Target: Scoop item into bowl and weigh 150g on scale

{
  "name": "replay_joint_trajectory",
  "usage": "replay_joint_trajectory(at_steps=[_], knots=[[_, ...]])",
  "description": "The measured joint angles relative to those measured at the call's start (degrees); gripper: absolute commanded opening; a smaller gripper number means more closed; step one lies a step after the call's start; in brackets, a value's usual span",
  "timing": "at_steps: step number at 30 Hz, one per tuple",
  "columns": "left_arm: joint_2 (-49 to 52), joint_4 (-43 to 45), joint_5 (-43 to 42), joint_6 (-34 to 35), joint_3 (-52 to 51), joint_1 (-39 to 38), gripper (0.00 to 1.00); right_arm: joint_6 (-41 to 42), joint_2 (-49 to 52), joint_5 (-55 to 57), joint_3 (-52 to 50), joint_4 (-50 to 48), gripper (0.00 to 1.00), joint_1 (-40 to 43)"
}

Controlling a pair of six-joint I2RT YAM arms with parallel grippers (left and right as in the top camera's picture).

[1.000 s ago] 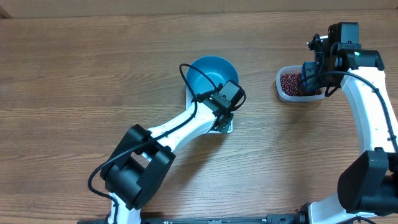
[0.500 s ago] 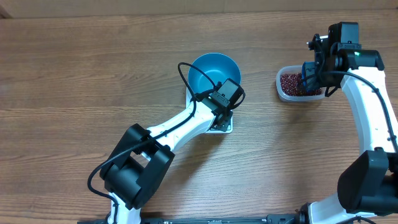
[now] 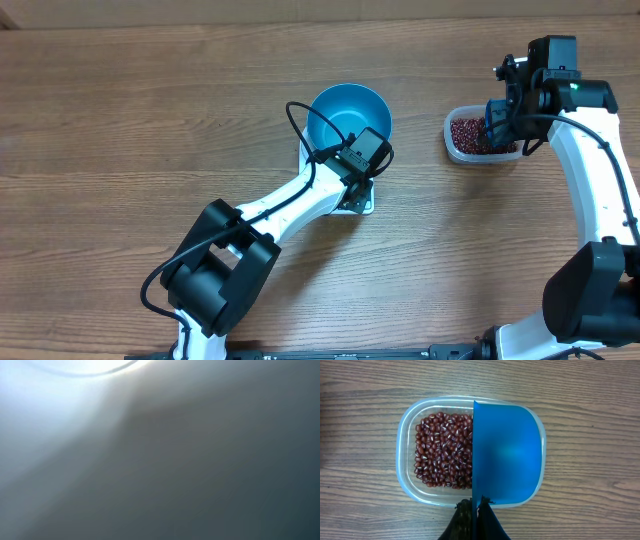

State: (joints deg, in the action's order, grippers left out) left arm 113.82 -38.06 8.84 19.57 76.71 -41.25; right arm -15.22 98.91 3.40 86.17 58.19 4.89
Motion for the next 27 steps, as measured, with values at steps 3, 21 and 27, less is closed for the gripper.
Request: replay_joint_trajectory(at_steps=[3, 21, 27], knots=[[0.0, 0.15, 0.0, 0.0, 0.0, 0.0, 0.04, -0.02, 0.0, 0.02, 0.0, 0.02, 0.04, 0.0], [0.11, 0.55, -0.04, 0.0, 0.02, 0.04, 0.04, 0.0, 0.0, 0.0, 0.0, 0.0, 0.04, 0.0], [0.11, -0.5, -0.44, 0.0, 0.04, 0.04, 0.04, -0.02, 0.0, 0.02, 0.0, 0.0, 0.04, 0.0]])
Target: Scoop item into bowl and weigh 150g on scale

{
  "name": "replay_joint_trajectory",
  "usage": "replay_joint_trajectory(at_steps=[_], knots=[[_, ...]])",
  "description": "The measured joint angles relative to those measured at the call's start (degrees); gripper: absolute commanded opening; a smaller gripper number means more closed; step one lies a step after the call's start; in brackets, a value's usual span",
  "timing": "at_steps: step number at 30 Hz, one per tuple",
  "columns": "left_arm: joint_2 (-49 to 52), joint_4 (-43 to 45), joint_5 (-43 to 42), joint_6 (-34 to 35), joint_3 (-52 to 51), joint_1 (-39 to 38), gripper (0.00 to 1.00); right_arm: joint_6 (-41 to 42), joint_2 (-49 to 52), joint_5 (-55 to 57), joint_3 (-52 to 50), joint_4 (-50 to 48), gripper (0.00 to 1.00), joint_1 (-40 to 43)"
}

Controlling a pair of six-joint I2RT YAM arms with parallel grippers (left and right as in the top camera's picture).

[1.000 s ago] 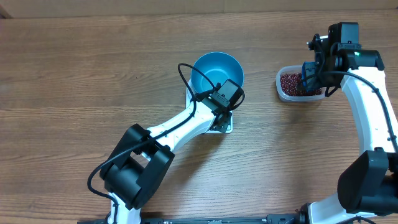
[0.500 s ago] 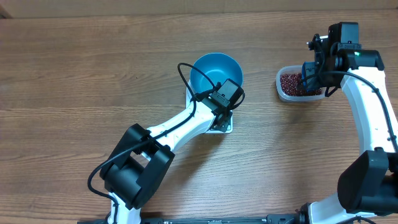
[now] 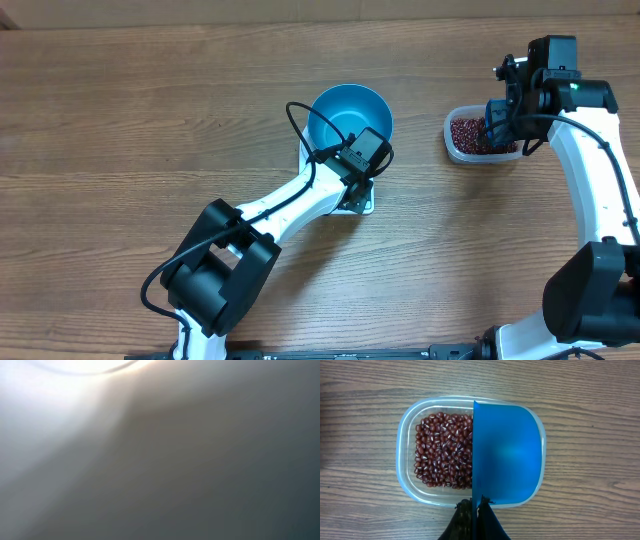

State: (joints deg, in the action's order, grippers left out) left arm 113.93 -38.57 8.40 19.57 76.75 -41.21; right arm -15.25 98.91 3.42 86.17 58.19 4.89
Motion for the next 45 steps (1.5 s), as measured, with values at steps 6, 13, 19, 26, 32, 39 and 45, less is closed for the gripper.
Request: replay_joint_trajectory(at_steps=[6, 13, 19, 26, 32, 39, 45], knots=[[0.07, -0.17, -0.22, 0.0, 0.0, 0.0, 0.04, 0.0, 0.0, 0.0, 0.0, 0.0, 0.04, 0.0], [0.2, -0.2, -0.22, 0.0, 0.11, 0.0, 0.04, 0.02, 0.0, 0.0, 0.0, 0.02, 0.04, 0.0], [0.96, -0.61, -0.42, -0.02, 1.14, 0.02, 0.04, 0.0, 0.0, 0.0, 0.0, -0.04, 0.04, 0.0], [1.64, -1.55, -1.27, -0.02, 2.38, 0.33, 0.04, 0.02, 0.0, 0.0, 0.0, -0.13, 0.04, 0.0], [2.49, -4.15, -1.33, -0.02, 4.33, 0.37, 0.04, 0.02, 0.0, 0.0, 0.0, -0.22, 0.04, 0.0], [3.34, -8.68, -1.36, 0.07, 6.73, 0.37, 0.04, 0.02, 0.0, -0.02, 0.0, -0.26, 0.04, 0.0], [-0.55, -9.7, -1.55, 0.15, 6.99, 0.66, 0.11, 0.0, 0.0, -0.02, 0.0, -0.26, 0.04, 0.0]])
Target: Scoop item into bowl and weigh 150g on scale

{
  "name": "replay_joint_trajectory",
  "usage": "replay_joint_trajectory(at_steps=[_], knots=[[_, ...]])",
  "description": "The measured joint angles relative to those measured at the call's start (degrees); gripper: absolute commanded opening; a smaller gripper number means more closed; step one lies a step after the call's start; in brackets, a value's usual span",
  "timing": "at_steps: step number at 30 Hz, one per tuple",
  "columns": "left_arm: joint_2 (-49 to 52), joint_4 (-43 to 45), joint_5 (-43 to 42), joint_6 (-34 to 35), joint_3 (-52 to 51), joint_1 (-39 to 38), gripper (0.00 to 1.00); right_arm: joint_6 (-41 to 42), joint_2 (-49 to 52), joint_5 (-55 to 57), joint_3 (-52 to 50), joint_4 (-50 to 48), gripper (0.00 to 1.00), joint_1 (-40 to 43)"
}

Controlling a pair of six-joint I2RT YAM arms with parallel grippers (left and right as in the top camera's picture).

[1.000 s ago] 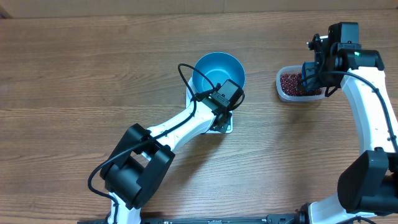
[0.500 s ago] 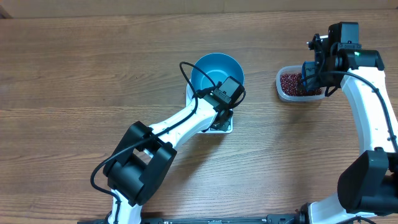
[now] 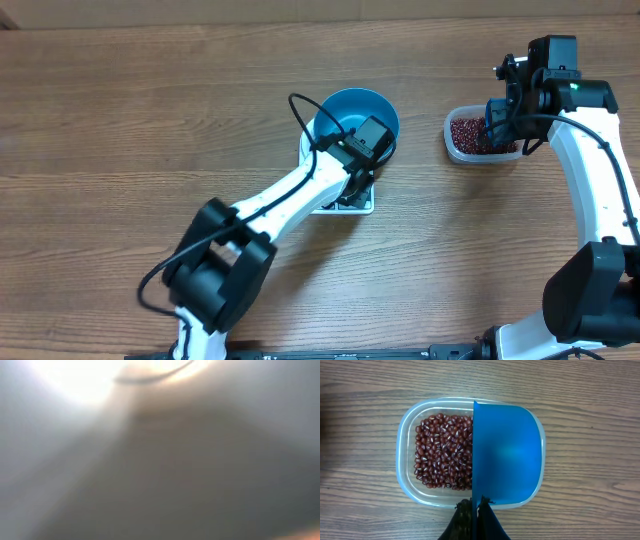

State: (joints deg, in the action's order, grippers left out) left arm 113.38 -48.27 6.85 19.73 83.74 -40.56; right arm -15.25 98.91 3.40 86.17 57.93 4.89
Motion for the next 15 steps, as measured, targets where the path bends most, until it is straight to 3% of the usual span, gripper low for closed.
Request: replay_joint_trajectory(at_steps=[4, 8, 12, 15], knots=[[-5.03, -0.02, -0.17, 0.09, 0.26, 1.07, 0.22, 0.0, 0.0, 0.02, 0.0, 0.02, 0.04, 0.0], [-7.43, -0.09, -0.24, 0.7, 0.79, 2.67, 0.56, 0.0, 0.0, 0.0, 0.0, 0.02, 0.04, 0.0], [-7.58, -3.74, -0.94, 1.62, 3.19, 4.79, 0.75, 0.02, 0.0, 0.02, 0.0, 0.0, 0.05, 0.0], [-7.58, -7.87, -2.01, 1.77, 8.94, 6.97, 0.84, 0.0, 0.0, 0.0, 0.0, -0.04, 0.05, 0.0]])
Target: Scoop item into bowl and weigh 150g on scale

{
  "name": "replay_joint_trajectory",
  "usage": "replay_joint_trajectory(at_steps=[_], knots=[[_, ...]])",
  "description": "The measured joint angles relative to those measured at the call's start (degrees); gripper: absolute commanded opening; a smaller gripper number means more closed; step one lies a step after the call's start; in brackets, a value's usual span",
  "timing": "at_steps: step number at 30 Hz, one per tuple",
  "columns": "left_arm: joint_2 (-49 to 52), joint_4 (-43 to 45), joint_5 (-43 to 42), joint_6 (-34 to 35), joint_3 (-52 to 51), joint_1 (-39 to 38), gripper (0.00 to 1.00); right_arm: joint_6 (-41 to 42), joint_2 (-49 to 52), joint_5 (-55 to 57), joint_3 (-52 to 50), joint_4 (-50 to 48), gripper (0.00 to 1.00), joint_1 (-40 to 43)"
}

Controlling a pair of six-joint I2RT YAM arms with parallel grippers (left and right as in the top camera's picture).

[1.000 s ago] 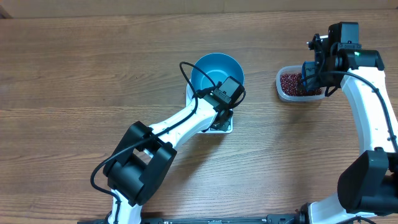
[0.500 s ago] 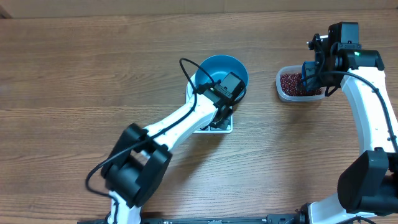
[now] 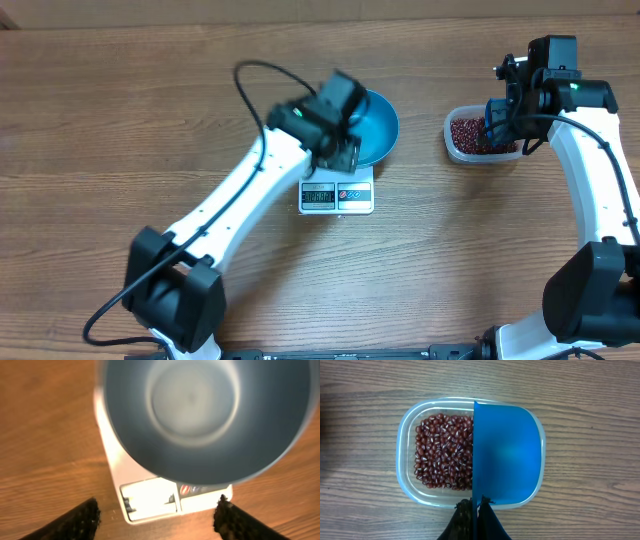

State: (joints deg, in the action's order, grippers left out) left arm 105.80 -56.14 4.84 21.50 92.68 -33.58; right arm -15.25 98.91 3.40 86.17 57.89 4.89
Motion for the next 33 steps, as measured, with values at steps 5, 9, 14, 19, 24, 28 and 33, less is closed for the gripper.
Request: replay_joint_trajectory(at_steps=[5, 9, 14, 19, 24, 28, 33], knots=[[-1.36, -2.62, -1.22, 0.92, 9.25, 4.26, 0.87, 0.0, 0.0, 0.0, 0.0, -0.07, 0.05, 0.0], [-1.44, -2.78, -1.7, 2.43, 9.7, 5.99, 0.87, 0.02, 0.0, 0.0, 0.0, -0.07, 0.05, 0.0], [2.12, -2.45, -3.28, 3.3, 9.7, 5.81, 0.87, 0.02, 0.0, 0.0, 0.0, -0.04, 0.05, 0.0], [9.16, -1.22, -4.74, 4.22, 9.7, 5.84, 0.53, 0.02, 0.0, 0.0, 0.0, -0.04, 0.05, 0.0], [12.59, -0.17, -6.4, 4.52, 9.7, 5.84, 0.5, 0.04, 0.0, 0.0, 0.0, -0.07, 0.06, 0.0], [13.55, -0.74, -6.36, 4.52, 9.7, 5.84, 0.49, 0.07, 0.0, 0.0, 0.0, -0.07, 0.06, 0.0], [14.8, -1.01, -6.32, 4.76, 9.68, 5.99, 0.24, 0.04, 0.0, 0.0, 0.0, -0.04, 0.07, 0.0]])
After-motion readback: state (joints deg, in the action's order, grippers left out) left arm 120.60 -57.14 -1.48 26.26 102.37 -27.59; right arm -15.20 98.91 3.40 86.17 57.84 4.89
